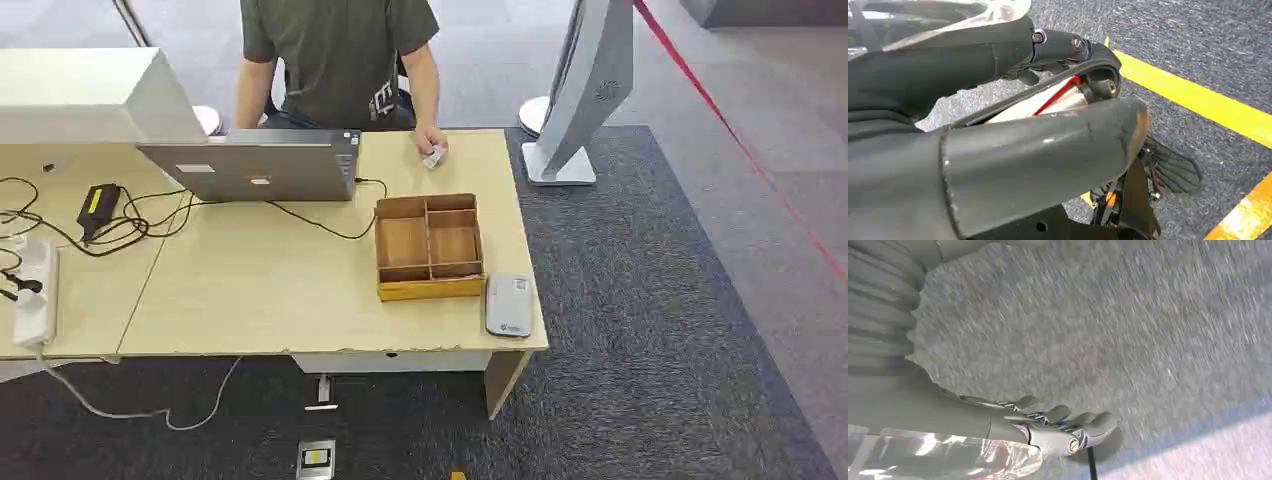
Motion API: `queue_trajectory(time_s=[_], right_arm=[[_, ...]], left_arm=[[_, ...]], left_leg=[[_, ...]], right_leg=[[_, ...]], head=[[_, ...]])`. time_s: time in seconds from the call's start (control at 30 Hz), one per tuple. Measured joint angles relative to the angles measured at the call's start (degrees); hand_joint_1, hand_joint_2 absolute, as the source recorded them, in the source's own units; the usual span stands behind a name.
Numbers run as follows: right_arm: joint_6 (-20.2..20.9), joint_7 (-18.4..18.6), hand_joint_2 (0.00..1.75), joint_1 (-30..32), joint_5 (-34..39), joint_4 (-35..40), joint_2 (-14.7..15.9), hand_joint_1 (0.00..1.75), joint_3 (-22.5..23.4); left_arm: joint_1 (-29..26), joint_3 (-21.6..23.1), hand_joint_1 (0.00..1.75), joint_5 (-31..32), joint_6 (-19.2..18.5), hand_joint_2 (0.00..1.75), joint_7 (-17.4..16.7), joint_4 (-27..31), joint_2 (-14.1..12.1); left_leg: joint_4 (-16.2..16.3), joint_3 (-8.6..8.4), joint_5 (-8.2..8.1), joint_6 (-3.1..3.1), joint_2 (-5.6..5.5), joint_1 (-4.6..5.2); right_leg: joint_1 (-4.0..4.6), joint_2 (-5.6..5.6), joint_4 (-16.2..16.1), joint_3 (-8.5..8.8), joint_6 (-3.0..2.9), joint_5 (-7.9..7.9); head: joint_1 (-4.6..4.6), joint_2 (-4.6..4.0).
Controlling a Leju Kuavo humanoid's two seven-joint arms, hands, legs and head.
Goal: Pass the card to the sensor for recognition and then transmit it.
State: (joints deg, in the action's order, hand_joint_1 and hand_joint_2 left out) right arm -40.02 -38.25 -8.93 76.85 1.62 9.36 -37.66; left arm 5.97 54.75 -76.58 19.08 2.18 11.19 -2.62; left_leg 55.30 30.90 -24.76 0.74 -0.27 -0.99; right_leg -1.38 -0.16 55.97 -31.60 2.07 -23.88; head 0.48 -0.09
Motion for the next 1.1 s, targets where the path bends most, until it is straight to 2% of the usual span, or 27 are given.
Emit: queue_trajectory(time_s=[0.03,0.07,0.13,0.17,0.2,0.23,0.27,0.3,0.33,0.37,0.4,0.43,0.47,0.5,0.53,0.57,0.63,0.67,0.73,0.87,1.1], right_arm=[[-0.1,0.6,1.75,-1.0,-0.3,-0.1,1.2,0.00,0.0],[-0.2,3.5,1.75,-1.8,-3.4,0.5,4.3,0.00,0.1],[-0.2,12.1,1.75,-1.1,-13.1,4.8,10.1,0.00,1.5],[1.2,29.5,1.75,4.2,-33.7,16.8,14.6,0.00,7.6],[2.1,40.5,1.75,6.2,-45.2,22.4,16.0,0.00,12.0],[2.8,51.6,1.75,7.4,-56.2,26.9,16.5,0.00,15.9],[3.0,65.0,1.75,8.2,-71.8,32.0,17.0,0.00,20.3],[3.3,81.7,1.75,9.2,-95.8,39.8,17.4,0.00,26.3],[4.1,85.9,1.75,9.6,-105.0,42.9,18.4,0.00,29.5],[5.3,85.7,1.75,9.5,-113.1,45.7,19.5,0.00,32.8],[6.7,84.0,1.75,8.8,-120.1,48.3,20.8,0.00,36.9],[7.8,80.7,1.75,7.9,-123.2,50.1,21.6,0.00,40.3],[8.6,75.9,1.75,7.3,-122.5,51.4,22.7,0.00,43.1],[9.5,68.5,1.75,6.5,-119.0,52.0,23.8,0.00,45.5],[10.0,63.6,1.75,5.4,-113.0,52.0,24.6,0.00,47.9],[10.6,58.5,1.75,3.9,-103.6,51.9,25.8,0.00,50.5],[11.8,52.0,1.75,0.2,-87.9,50.0,28.0,0.00,54.7],[12.1,49.8,1.75,-1.2,-83.6,48.9,29.2,0.00,56.8],[12.4,48.1,1.75,-2.9,-84.3,47.7,30.6,0.00,59.7],[12.5,47.3,1.75,-5.0,-86.1,44.9,31.8,0.00,63.9],[12.8,51.5,1.75,-4.7,-90.1,45.7,31.3,0.00,69.1]], left_arm=[[0.0,0.0,0.00,0.8,-0.8,0.00,-0.3,0.0,-0.1],[0.0,0.0,0.00,1.9,-2.1,0.00,-0.8,0.0,-0.4],[0.3,0.0,0.00,3.0,-3.9,0.00,-1.3,0.0,-0.8],[0.4,0.1,0.00,3.6,-4.7,0.00,-1.6,0.0,-1.0],[0.2,0.1,0.00,3.8,-4.9,0.00,-1.6,0.0,-1.3],[-0.1,0.2,0.00,4.0,-5.1,0.00,-1.6,0.0,-1.5],[-0.2,0.2,0.00,4.3,-5.3,0.00,-1.7,-0.1,-1.7],[0.1,0.3,0.00,4.7,-5.6,0.00,-1.4,-0.1,-1.7],[0.3,0.3,0.00,5.0,-5.9,0.00,-1.2,-0.1,-1.8],[0.3,0.3,0.00,5.3,-6.3,0.00,-0.9,-0.1,-2.0],[0.3,0.4,0.00,5.7,-6.7,0.00,-0.6,-0.1,-2.2],[0.2,0.5,0.00,5.9,-7.0,0.00,-0.3,-0.1,-2.4],[0.1,0.7,0.00,6.4,-7.3,0.00,-0.1,-0.1,-2.5],[-0.1,0.9,0.00,6.8,-7.8,0.00,0.2,-0.1,-2.7],[-0.1,1.1,0.00,7.2,-8.2,0.00,0.4,-0.2,-3.0],[0.0,1.4,0.00,7.7,-8.6,0.00,0.5,-0.2,-3.2],[0.0,1.7,0.00,8.2,-9.2,0.00,0.6,-0.2,-3.7],[0.0,1.8,0.00,8.3,-9.5,0.00,0.6,-0.3,-3.8],[0.0,2.0,0.00,8.4,-9.6,0.00,0.6,-0.3,-4.0],[0.1,2.8,0.00,8.5,-9.7,0.00,0.6,-0.3,-4.0],[0.2,3.7,0.00,8.5,-9.6,0.00,0.3,-0.3,-4.0]], left_leg=[[0.0,-0.01,0.00,-0.01,0.01,0.07],[0.0,0.01,0.00,-0.03,0.05,0.20],[0.0,-0.24,0.02,-0.27,0.04,0.29],[0.0,-0.23,0.04,-0.38,-0.88,0.09],[0.0,-0.22,-0.03,-0.25,-0.96,-0.32],[0.0,-0.23,-0.02,-0.15,-0.89,-0.36],[0.0,-0.19,-0.10,-0.05,-0.71,-0.31],[-0.1,-0.27,0.00,-0.20,-0.44,0.02],[-0.1,-0.22,0.03,-0.27,-0.48,0.20],[-0.1,-0.23,0.06,-0.29,-0.60,0.36],[-0.1,-0.32,0.08,-0.28,-0.64,0.30],[-0.1,-0.34,0.10,-0.26,-0.59,0.28],[0.0,-0.34,0.10,-0.26,-0.58,0.31],[0.0,-0.32,0.13,-0.29,-0.56,0.34],[0.0,-0.28,0.16,-0.30,-0.55,0.43],[0.0,-0.25,0.20,-0.35,-0.54,0.48],[0.0,-0.30,0.20,-0.35,-0.44,0.50],[0.0,-0.29,0.20,-0.35,-0.43,0.50],[0.0,-0.26,0.17,-0.37,-0.33,0.50],[0.0,-0.25,0.10,-0.39,-0.19,0.50],[0.0,-0.21,0.08,-0.37,-0.22,0.46]], right_leg=[[-0.06,0.04,0.0,-0.08,0.01,0.03],[-0.19,0.11,0.0,-0.16,0.09,0.11],[-0.44,0.11,0.0,-0.13,0.42,-0.09],[-0.09,-0.65,-0.2,0.82,0.50,-0.26],[0.33,-0.70,-0.4,1.07,0.30,-0.10],[0.38,-0.70,-0.4,1.00,0.07,0.06],[0.33,-0.47,-0.4,0.73,0.03,0.12],[-0.22,-0.24,-0.2,0.40,0.23,0.03],[-0.32,-0.27,-0.1,0.39,0.44,-0.11],[-0.36,-0.35,-0.1,0.38,0.49,-0.14],[-0.31,-0.36,-0.2,0.36,0.47,-0.13],[-0.29,-0.36,-0.2,0.36,0.46,-0.11],[-0.31,-0.35,-0.2,0.36,0.45,-0.10],[-0.35,-0.34,-0.2,0.33,0.46,-0.06],[-0.44,-0.34,-0.2,0.26,0.45,-0.01],[-0.50,-0.34,-0.2,0.20,0.47,0.00],[-0.50,-0.28,-0.2,0.14,0.47,0.01],[-0.50,-0.27,-0.2,0.16,0.47,0.01],[-0.50,-0.24,-0.2,0.16,0.47,0.01],[-0.50,-0.17,-0.2,0.13,0.47,0.00],[-0.46,-0.17,-0.1,0.14,0.46,-0.03]], head=[[0.11,0.00],[-0.07,0.00],[-0.50,0.00],[-0.38,0.00],[0.09,0.00],[0.92,0.00],[1.31,0.00],[0.57,0.02],[0.22,0.02],[0.09,0.02],[0.17,0.00],[0.24,0.00],[0.22,0.00],[0.20,0.00],[0.24,0.00],[0.04,0.00],[0.07,0.00],[0.07,0.02],[0.11,0.00],[0.09,0.02],[0.09,0.02]])
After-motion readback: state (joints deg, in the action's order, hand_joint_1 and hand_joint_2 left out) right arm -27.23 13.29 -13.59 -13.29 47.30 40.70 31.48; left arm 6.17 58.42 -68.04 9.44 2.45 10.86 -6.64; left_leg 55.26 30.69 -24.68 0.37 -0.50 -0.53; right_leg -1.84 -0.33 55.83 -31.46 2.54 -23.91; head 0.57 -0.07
